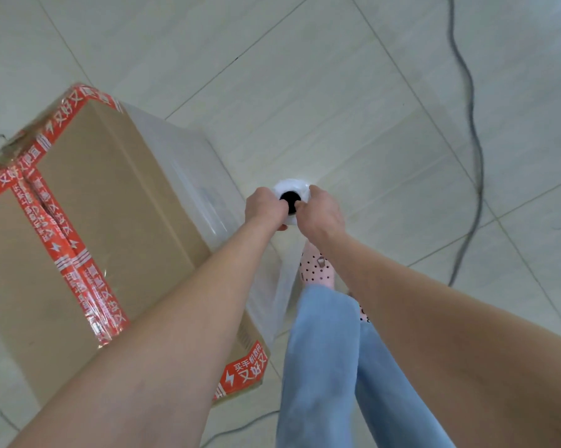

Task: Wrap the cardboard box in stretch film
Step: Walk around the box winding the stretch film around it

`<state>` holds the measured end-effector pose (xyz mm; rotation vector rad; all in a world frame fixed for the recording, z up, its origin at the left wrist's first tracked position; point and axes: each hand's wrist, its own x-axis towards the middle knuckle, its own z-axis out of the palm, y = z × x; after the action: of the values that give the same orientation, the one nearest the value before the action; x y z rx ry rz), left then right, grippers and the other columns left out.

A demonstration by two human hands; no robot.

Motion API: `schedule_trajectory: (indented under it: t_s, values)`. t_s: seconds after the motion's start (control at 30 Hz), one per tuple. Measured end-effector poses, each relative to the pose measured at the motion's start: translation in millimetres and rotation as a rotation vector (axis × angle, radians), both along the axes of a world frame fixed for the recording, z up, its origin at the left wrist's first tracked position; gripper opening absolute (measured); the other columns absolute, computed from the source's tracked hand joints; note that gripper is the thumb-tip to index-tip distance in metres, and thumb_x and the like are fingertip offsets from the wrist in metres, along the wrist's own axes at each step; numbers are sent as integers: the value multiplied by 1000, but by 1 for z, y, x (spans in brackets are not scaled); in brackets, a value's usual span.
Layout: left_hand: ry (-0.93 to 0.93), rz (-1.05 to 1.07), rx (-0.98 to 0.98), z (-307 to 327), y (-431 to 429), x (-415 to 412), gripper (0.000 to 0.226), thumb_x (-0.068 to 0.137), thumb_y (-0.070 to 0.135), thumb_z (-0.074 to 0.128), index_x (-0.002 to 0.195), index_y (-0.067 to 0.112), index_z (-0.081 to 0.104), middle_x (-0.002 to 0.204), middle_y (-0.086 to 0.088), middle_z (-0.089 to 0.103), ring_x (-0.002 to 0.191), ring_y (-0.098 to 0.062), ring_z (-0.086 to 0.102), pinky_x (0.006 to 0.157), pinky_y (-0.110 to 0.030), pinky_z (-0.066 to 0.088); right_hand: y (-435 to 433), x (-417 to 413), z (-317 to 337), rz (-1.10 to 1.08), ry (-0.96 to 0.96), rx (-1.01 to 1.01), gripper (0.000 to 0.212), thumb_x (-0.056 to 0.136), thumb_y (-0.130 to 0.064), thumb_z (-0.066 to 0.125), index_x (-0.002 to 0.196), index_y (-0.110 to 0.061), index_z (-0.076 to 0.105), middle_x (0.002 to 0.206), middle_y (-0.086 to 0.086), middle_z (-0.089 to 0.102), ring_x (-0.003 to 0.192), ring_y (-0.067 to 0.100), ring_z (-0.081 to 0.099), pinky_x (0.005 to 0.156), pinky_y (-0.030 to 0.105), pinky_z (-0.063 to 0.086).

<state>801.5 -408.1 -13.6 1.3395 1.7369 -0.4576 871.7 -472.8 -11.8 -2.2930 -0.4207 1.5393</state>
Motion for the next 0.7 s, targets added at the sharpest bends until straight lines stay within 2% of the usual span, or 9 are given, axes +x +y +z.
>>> schedule_trajectory:
  t_s: [0.1,0.23,0.27,0.33,0.4,0.5,0.63,0.7]
  values:
    - [55,-210,12,-2,3,0,26,89,10,50,111,1,59,111,-16,64,80,-31,61,59,-32,50,1,1,0,-3,21,5,11,91,-12,43,98,-14,51,104,6,57,87,26,49,70,29,34]
    - [69,-620,164,-3,15,3,44,87,14,53,131,15,50,121,-9,60,110,-30,56,81,-33,45,3,5,-1,-22,36,14,31,86,-18,50,116,-14,53,102,5,61,86,24,53,71,29,40]
    - [47,-688,172,-3,20,4,43,85,12,52,127,18,54,117,-8,62,108,-30,57,79,-33,45,4,6,-1,-27,35,10,32,85,-19,53,117,-14,53,99,4,60,86,23,53,72,29,41]
    - [38,-768,162,-4,27,7,24,80,9,51,99,16,64,93,-7,62,88,-29,57,65,-30,40,7,7,-1,-30,24,-1,36,84,-19,55,120,-14,51,96,2,57,86,22,52,74,30,43]
    - [57,-788,169,-6,34,7,12,77,8,50,82,12,61,79,-5,57,74,-26,52,57,-28,33,13,7,-1,-27,2,0,38,84,-16,54,122,-15,50,97,3,57,86,22,52,74,30,44]
    - [56,-757,181,-10,43,4,9,76,7,49,73,10,57,75,-6,57,69,-27,52,52,-26,31,23,6,-1,-6,-36,17,35,84,-14,53,119,-13,53,96,4,60,82,22,51,71,29,42]
    - [59,-643,181,-12,58,-3,12,75,6,49,64,12,51,69,-4,53,66,-27,50,46,-25,27,43,2,-2,28,-74,19,37,83,-16,54,120,-16,55,94,1,59,85,21,53,71,28,41]
    - [60,-583,196,-11,68,-10,20,75,6,49,58,14,43,62,-2,47,64,-26,47,45,-25,26,55,-1,-4,48,-92,17,41,82,-19,56,123,-22,55,100,1,62,86,21,54,71,27,39]
